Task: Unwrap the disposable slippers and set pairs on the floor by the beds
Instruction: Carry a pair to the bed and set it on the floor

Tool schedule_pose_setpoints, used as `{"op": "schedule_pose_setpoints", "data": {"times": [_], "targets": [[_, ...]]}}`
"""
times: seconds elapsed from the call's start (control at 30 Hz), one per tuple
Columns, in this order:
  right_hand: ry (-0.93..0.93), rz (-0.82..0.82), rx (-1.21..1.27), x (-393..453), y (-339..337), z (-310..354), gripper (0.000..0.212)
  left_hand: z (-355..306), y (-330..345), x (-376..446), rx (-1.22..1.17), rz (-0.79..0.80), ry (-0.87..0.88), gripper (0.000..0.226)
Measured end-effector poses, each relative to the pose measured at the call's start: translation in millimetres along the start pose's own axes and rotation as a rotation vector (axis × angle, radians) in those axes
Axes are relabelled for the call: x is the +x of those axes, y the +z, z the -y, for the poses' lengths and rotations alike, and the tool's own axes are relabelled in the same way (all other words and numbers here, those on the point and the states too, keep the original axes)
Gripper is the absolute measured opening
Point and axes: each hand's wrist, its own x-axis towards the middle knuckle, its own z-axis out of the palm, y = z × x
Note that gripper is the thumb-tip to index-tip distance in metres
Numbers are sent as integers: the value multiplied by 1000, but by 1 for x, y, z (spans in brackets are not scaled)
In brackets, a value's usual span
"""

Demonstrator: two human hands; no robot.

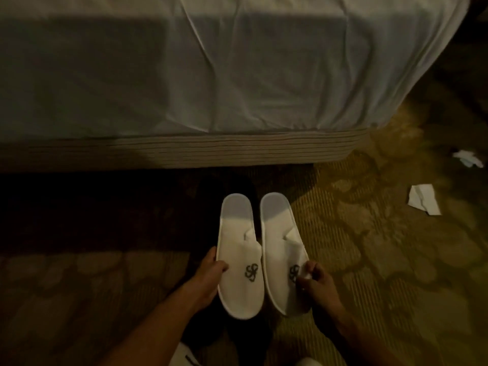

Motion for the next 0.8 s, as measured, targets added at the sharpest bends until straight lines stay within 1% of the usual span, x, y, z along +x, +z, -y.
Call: {"op": "schedule_pose_setpoints", "data": {"times": [0.07, 0.1, 0.17, 0.23, 0.3, 0.37, 0.43, 0.5, 0.53, 0.57, 0.6, 0.63, 0.7, 0.73, 0.8], "targets": [[0, 1, -22, 18, 6, -12, 22, 8, -1, 14, 11, 14, -45, 56], [-2, -4, -35, 25, 10, -18, 23, 13, -3, 18, 40, 18, -87, 60], [-4, -22, -43, 39, 19, -30, 23, 30, -12, 21, 73, 27, -205, 72], [22, -31, -49, 50, 27, -38, 17, 50, -19, 23, 82, 3, -280, 83], [30, -32, -65, 59, 32, -46, 14, 72, -19, 29, 125, -69, -273, 86], [-8, -28, -77, 67, 32, -51, 15, 82, -15, 31, 149, -116, -241, 83], [-48, 2, -154, 71, 26, -58, 14, 91, -6, 29, 120, -127, -247, 80], [-90, 33, -263, 73, 23, -66, 19, 100, 0, 22, 80, -115, -279, 80], [-139, 6, -324, 74, 23, -72, 19, 104, 0, 18, 60, -108, -289, 81], [-206, -58, -408, 74, 23, -77, 15, 109, 0, 16, 58, -104, -279, 82], [-269, -111, -506, 73, 25, -81, 13, 113, -1, 16, 70, -109, -243, 83], [-318, -146, -584, 71, 26, -83, 17, 116, -2, 17, 99, -115, -202, 84], [-306, -162, -649, 66, 28, -87, 37, 115, -6, 21, 152, -113, -144, 83], [-293, -160, -665, 64, 29, -88, 47, 111, -7, 25, 172, -103, -122, 85], [-309, -127, -694, 66, 30, -93, 58, 101, -9, 36, 220, -62, -89, 88]]}}
